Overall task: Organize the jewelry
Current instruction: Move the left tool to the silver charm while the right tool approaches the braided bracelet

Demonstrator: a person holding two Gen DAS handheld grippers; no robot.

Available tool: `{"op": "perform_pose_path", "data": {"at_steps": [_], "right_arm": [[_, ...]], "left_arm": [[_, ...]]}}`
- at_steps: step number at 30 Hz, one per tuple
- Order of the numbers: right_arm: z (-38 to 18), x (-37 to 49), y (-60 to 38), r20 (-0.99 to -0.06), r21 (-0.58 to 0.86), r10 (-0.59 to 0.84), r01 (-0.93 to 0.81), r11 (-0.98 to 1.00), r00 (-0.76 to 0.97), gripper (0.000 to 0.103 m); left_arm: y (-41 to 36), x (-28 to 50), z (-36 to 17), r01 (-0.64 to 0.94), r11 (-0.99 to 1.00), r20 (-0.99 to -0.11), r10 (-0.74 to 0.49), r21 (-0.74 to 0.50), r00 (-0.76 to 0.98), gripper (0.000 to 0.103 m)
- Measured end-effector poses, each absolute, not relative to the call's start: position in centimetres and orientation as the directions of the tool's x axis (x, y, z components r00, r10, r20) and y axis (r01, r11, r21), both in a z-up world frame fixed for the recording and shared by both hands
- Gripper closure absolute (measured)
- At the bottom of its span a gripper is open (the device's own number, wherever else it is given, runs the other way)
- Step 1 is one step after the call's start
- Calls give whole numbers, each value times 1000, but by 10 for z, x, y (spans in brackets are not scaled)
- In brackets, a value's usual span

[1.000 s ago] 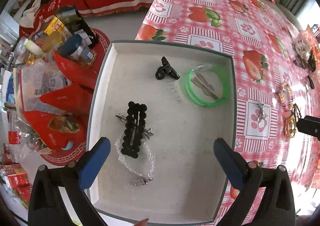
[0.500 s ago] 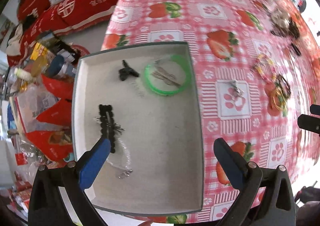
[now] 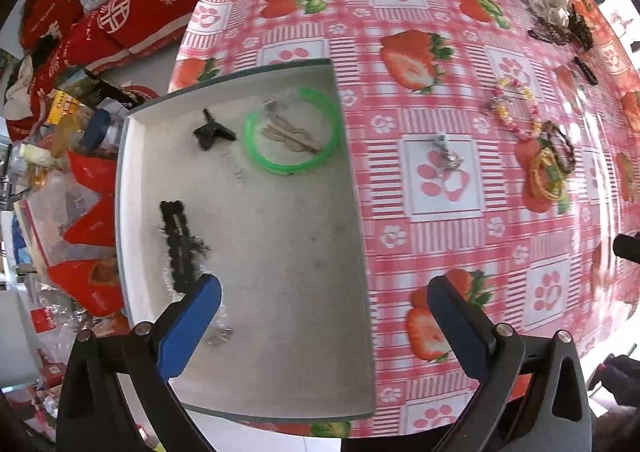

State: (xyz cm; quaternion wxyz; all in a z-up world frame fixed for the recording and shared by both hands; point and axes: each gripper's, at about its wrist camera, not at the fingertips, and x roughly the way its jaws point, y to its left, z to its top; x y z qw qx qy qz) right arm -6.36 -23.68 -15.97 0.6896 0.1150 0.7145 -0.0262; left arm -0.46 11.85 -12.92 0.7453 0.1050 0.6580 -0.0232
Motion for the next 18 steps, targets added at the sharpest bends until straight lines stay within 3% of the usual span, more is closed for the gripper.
{"op": "perform_pose_path", "data": {"at_steps": [18], "right_arm": [[-169,-14,-257,-996,82,83,52,995,-26,0]], "left_arm": [[50,29,-140,133,986,-986,85,104,141,2]]}}
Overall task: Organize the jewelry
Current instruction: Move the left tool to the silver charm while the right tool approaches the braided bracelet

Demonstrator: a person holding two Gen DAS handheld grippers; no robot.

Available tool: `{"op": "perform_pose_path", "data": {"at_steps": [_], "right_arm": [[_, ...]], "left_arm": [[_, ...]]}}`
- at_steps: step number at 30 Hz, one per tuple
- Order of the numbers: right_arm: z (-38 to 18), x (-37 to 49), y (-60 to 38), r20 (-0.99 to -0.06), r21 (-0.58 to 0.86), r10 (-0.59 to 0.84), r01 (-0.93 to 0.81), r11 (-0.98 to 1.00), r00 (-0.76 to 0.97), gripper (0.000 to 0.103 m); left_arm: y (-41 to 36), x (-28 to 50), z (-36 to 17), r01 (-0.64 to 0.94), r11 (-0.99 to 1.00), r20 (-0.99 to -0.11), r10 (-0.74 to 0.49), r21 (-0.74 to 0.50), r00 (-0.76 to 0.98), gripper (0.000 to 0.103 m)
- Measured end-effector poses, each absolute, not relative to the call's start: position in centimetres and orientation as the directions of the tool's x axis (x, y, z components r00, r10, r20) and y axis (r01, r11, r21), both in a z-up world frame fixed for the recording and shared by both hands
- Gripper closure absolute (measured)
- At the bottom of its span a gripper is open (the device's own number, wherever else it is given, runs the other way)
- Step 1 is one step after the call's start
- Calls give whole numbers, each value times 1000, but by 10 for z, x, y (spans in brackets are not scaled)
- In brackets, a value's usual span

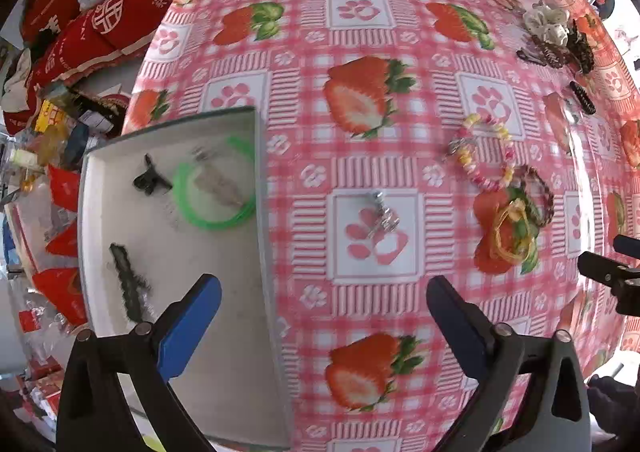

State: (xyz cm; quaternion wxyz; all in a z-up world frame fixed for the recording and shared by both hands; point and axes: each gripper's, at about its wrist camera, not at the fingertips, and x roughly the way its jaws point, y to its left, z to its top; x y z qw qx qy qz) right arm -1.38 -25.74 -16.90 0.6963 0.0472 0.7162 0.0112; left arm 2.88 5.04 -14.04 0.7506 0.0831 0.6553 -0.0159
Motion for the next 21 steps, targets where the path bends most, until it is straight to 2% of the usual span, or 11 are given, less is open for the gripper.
{"op": "perform_pose_path", "data": {"at_steps": [2,8,9,10,11,13,15,18,21], "right_arm": [[-171,-8,-263,-996,81,83,49,995,-30,0],[-178,6,-272,-998,52,52,19,998,-17,1],[-179,9,-273,-999,50,50,11,999,-15,1],[-180,11,-274,-999,49,49,4,999,-13,1],[-181,14,-274,-999,48,48,-3,999,-12,2],[-182,24,-276,-999,43,43,-27,999,-2,4],[-186,36,-271,-999,39,39,-46,998,1,14],[-196,49,-252,-1000,28,28,-74,997,0,21],[-205,62,-240,-1000,22,21,-102,995,-5,23]], "left_arm": [[43,33,-146,134,986,-989,81,97,124,9],[25,42,-160,128,988,-991,74,88,112,9],[23,45,-162,124,989,-991,73,86,109,12],[22,48,-166,120,989,-992,74,86,100,22],[21,50,-170,115,990,-994,75,84,84,25],[21,56,-177,98,992,-995,77,84,67,25],[20,61,-182,88,992,-994,85,90,63,25],[20,68,-188,79,992,-993,96,101,63,25],[20,73,-194,69,992,-993,103,107,60,25]]}}
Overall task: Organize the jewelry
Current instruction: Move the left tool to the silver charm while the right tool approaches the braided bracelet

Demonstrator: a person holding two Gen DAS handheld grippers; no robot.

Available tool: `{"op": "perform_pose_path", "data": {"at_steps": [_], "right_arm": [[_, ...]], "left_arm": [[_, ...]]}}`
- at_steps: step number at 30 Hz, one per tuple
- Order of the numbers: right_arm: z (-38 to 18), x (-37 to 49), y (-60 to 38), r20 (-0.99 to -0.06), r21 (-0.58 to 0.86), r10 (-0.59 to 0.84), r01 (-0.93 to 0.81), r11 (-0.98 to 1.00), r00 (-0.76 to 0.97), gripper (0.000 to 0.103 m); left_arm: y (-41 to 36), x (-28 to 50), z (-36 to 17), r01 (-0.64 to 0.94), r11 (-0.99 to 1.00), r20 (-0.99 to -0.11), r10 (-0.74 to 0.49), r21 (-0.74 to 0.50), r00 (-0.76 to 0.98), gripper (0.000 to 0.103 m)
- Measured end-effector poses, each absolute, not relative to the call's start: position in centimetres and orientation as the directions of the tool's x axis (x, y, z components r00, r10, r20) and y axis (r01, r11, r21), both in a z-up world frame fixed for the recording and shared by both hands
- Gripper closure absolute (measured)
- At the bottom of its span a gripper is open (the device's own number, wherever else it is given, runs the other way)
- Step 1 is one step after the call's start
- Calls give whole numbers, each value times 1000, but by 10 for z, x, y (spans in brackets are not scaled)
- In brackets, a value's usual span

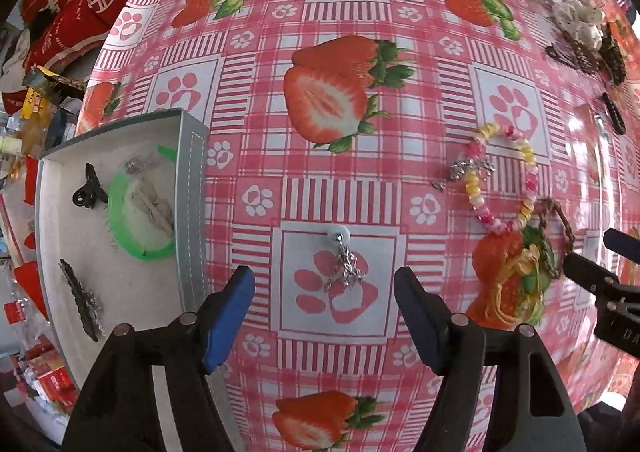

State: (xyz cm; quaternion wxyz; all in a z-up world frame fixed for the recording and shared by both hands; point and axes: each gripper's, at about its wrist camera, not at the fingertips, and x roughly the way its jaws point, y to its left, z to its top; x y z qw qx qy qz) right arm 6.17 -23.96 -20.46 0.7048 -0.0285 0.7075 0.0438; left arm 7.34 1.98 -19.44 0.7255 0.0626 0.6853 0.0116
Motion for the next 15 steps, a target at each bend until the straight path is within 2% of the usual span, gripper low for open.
{"op": "perform_pose_path", "data": {"at_steps": [7,15], "right_arm": [[-217,71,-215,-999,-36,-36,-180,983,6,30],[-220,79,-206,-999,-46,-44,-198,979,12,31]], "left_arm": [[23,80,-213,51,993,-994,101,104,46,25],[29,77,-220,41,996,-996,80,82,40,25]]}}
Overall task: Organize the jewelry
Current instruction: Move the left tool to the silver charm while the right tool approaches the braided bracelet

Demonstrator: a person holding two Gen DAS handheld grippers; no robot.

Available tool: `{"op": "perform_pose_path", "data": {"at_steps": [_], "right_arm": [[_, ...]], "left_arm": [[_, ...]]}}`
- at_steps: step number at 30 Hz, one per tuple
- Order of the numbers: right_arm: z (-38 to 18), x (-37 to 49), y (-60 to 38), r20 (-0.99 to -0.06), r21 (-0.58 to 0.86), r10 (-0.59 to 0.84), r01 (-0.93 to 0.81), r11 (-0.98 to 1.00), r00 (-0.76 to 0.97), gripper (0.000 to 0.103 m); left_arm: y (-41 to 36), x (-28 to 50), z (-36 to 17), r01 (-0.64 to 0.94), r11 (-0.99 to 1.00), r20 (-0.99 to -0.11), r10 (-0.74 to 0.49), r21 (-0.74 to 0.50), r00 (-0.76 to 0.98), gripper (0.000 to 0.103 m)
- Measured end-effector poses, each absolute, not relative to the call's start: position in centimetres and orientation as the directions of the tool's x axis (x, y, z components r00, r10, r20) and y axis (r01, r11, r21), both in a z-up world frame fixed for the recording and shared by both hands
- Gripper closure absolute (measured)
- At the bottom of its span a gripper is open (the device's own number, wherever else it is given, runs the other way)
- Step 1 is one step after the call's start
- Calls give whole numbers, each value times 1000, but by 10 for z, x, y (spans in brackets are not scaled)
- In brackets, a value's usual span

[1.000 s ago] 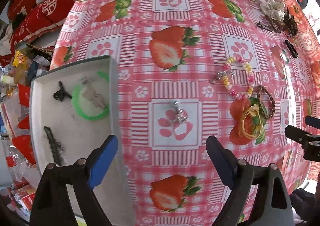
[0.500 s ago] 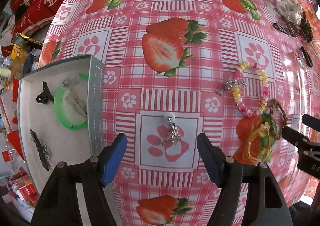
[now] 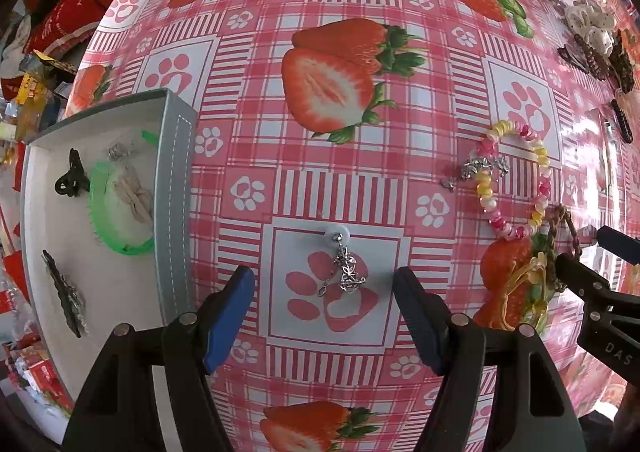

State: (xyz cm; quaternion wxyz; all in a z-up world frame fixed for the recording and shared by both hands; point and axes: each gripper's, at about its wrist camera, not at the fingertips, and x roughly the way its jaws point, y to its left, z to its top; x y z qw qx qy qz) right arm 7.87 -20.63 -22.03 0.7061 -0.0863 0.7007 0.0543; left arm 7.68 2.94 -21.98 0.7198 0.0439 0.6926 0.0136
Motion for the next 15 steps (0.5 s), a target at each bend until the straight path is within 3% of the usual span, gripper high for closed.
{"op": "perform_pose_path", "data": {"at_steps": [3,5,9,13,15], "right_arm": [[-215,68,-208,-999,-42,-41,-200,979,9,35],[-217,68,-208,-999,-42,-41,-202,978,8,36],[-215,71,-210,-999,-41,-40,-209,977,6,41],[-215,69,-204,-999,-37,-37,-217,975,3,49],[-215,68,-198,-999,-36,-36,-227,973,3,55]], "left_arm": [[27,72,-217,54,996,-996,75,77,39,27],[25,71,-216,61,996,-998,56,59,41,37],[18,69,-218,73,996,-998,53,56,37,41],[11,69,-217,95,995,-999,38,42,37,63],[8,68,-217,109,993,-999,39,42,35,64]]}}
